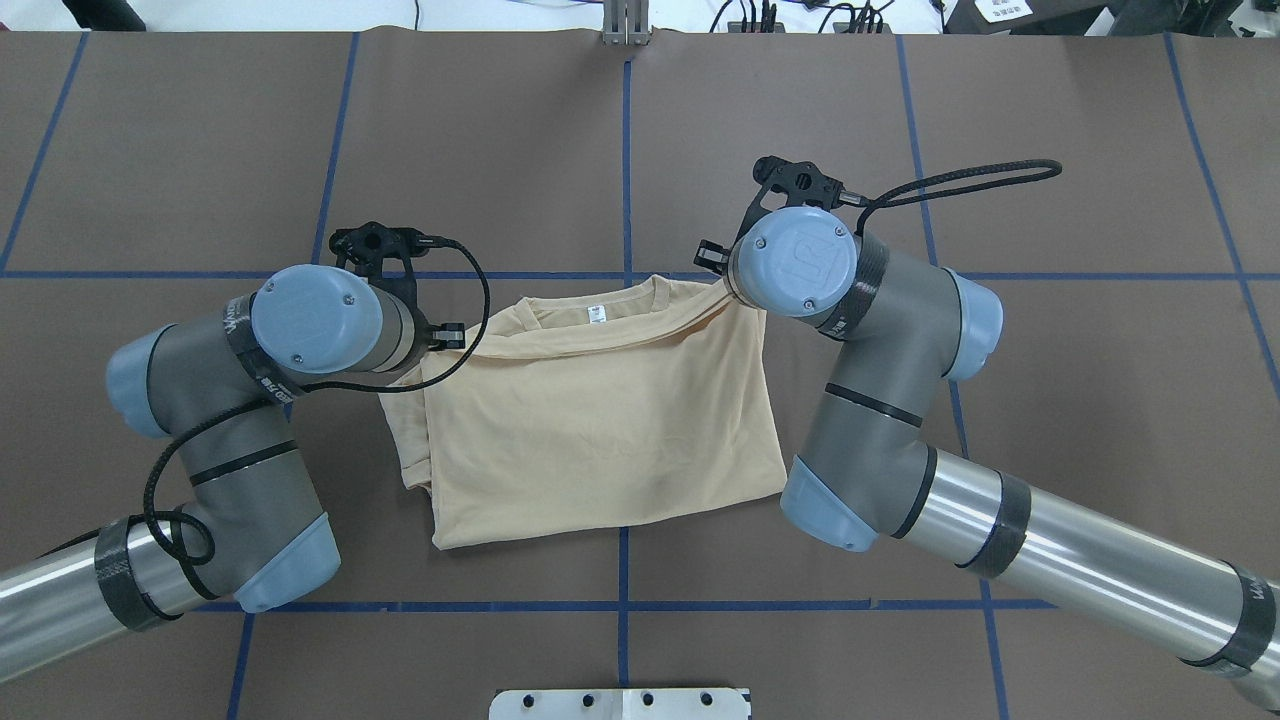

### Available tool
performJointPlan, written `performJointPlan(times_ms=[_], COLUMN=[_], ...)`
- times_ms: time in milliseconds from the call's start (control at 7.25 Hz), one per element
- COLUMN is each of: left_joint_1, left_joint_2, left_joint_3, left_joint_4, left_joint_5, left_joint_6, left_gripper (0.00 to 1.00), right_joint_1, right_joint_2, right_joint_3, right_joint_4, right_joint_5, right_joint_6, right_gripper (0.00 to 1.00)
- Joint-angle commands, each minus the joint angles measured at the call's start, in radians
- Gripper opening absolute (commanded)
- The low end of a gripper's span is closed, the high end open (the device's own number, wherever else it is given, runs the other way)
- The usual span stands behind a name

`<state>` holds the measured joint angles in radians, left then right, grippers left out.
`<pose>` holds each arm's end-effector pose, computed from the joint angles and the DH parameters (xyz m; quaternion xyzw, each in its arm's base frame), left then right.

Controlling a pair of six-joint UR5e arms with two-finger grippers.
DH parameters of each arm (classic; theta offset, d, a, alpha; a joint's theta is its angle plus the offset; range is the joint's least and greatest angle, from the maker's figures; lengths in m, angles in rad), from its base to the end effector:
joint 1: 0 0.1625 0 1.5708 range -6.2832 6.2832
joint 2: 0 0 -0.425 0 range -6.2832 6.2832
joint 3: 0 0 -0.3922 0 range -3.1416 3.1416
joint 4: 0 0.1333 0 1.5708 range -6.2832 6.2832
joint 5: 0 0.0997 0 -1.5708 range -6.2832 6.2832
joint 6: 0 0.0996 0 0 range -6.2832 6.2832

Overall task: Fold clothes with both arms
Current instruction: 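Release the hem and draw both grippers back from the folded shirt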

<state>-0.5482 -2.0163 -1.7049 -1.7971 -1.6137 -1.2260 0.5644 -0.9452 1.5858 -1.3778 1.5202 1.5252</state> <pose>0.4893 -0.4500 0.3282 0.1515 0.3621 -0.0850 0.9158 -0.5208 -0.4934 0.2657 0.1436 -0.3791 0.2444 0.8809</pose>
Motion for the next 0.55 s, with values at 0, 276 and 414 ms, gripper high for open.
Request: performJointPlan(times_ms=[0,276,414], left_joint_1=[-0.006,-0.007,0.008], left_joint_2=[0.002,0.056,0.103], left_joint_3=[-0.021,-0.14,-0.192], left_joint_4=[-0.016,-0.018,-0.025], left_joint_5=[-0.003,-0.014,-0.062], left_joint_6=[0.082,0.091,0.062], left_gripper=[1.0,1.0,1.0], right_joint_1=[0.011,0.073,0.078], right_joint_2=[0.0,-0.042,-0.125], right_joint_3=[0.003,0.076,0.154], right_joint_4=[-0.001,-0.009,-0.001], right_joint_5=[0.011,0.119,0.136], right_joint_6=[-0.034,-0.147,-0.201], right_gripper=[1.0,1.0,1.0])
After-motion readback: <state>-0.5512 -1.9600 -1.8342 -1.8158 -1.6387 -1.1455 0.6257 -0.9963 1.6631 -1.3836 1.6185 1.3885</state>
